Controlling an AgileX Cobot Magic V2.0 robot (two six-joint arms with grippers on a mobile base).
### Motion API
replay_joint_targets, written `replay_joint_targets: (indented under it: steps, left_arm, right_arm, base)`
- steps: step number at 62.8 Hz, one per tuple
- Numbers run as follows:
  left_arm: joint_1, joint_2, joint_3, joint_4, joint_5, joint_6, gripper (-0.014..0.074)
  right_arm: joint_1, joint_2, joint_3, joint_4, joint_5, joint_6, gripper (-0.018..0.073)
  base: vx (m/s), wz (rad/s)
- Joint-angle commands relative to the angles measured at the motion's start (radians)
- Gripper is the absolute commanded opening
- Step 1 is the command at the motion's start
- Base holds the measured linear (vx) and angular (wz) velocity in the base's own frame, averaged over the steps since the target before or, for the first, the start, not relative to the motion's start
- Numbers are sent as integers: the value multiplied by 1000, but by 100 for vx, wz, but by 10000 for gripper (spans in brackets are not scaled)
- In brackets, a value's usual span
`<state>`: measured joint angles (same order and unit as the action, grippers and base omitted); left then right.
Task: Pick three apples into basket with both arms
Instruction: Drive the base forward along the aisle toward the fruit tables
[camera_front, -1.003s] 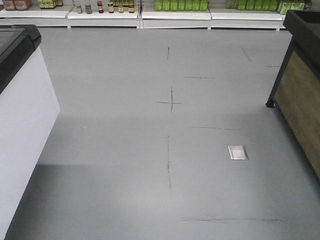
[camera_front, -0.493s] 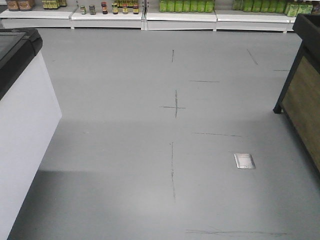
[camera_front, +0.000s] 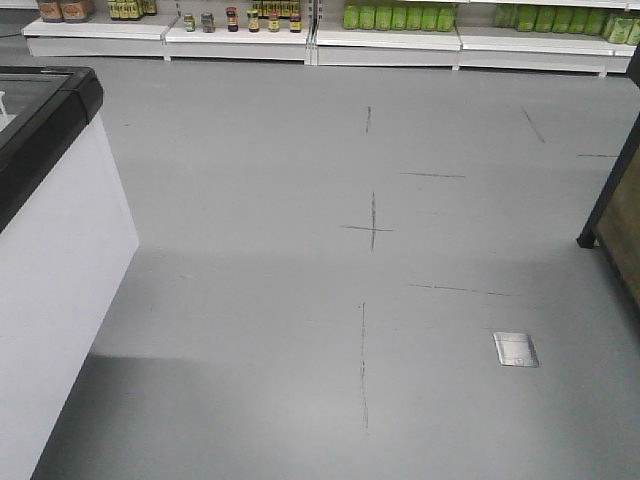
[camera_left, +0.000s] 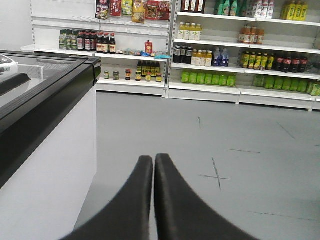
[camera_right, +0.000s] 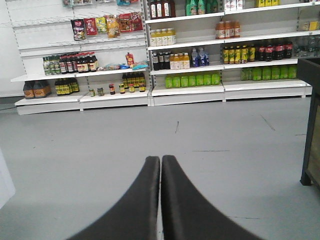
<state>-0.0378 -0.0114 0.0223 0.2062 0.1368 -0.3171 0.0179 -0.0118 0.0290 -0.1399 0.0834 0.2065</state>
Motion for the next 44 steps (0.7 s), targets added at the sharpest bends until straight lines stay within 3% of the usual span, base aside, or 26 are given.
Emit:
replay_joint_targets:
  steps: [1,44]
  left_arm:
    - [1,-16,8,-1,-66,1,-6]
    - [1,-16,8,-1,-66,1,-6]
  right_arm:
    - [-7,-13,12,-12,-70,-1,-8]
    - [-7,-13,12,-12,-70,-1,-8]
  base:
    - [20,1]
    - [23,-9]
